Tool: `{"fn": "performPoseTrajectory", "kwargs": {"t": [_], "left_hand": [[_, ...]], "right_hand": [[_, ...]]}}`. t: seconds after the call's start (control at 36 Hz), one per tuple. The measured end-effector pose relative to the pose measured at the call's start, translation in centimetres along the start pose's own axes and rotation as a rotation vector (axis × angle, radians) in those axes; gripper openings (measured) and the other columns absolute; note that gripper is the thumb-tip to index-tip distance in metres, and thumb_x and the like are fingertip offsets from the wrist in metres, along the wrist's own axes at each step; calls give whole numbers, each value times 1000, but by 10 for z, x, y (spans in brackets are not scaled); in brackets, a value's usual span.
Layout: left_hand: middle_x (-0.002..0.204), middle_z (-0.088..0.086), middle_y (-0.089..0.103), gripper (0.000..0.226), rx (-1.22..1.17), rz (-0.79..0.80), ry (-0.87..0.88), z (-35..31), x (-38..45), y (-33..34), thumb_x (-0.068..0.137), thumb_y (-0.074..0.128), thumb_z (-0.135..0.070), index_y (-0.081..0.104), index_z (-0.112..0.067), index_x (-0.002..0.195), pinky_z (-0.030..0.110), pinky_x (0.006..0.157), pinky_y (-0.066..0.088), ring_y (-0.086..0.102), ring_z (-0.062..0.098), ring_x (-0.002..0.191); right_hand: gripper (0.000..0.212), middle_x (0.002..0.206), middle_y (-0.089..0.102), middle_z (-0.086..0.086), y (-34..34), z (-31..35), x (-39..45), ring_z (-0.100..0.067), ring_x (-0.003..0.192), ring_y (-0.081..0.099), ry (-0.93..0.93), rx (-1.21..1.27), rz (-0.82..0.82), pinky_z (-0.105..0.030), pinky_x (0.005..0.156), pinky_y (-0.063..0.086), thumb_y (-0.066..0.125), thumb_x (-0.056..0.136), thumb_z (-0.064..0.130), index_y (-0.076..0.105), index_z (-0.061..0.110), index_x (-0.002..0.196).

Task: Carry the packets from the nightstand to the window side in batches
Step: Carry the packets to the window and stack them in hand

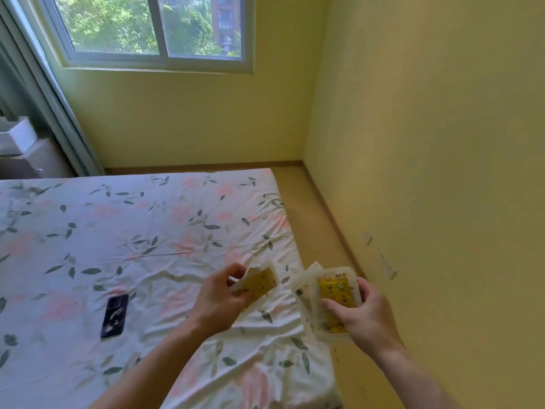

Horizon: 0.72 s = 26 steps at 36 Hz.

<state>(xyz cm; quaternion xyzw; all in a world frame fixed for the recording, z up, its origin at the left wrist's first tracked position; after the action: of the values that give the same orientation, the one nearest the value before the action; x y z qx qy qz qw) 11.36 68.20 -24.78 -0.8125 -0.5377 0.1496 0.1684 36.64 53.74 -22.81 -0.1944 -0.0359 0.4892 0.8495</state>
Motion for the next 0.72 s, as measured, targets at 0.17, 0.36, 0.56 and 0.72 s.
{"fn": "performPoseTrajectory", "kwargs": {"t": [0.17,0.36,0.56,0.72], "left_hand": [[75,-3,71,19,-18,-99,-22,-46,-2,94,76,88,-25,71,-32,82,26,57,56,67,11,66],[79,-2,73,18,12,-203,-86,-82,-12,158,75,88,-24,74,-25,86,36,63,58,69,17,70],[82,-8,75,19,-28,-365,-140,-114,10,168,76,87,-23,74,-26,90,30,61,58,71,13,70],[80,-6,75,18,-78,-461,-125,-140,74,182,76,86,-20,74,-24,89,18,56,54,70,13,68]], "right_hand": [[30,82,77,7,-111,-33,43,-5,72,73,-47,26,7,-20,59,58,91,71,15,73,20,93],[28,85,77,8,-194,-52,97,-8,76,74,-74,22,119,-28,64,62,89,74,13,72,18,96],[28,87,78,6,-216,-36,176,-11,79,75,-145,37,237,-34,68,64,91,72,18,73,21,94],[29,87,78,3,-224,-12,260,-14,78,76,-191,87,318,-33,65,63,90,72,15,73,16,96]]}}
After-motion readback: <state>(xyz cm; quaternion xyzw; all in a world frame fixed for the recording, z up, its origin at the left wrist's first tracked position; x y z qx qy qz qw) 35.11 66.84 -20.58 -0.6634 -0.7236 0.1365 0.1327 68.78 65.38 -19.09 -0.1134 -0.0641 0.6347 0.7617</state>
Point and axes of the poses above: each hand's wrist, its own x-axis towards the middle knuckle, its own y-axis out of the palm, z = x × y, the point moved 9 cm from there along x, towards the middle knuckle
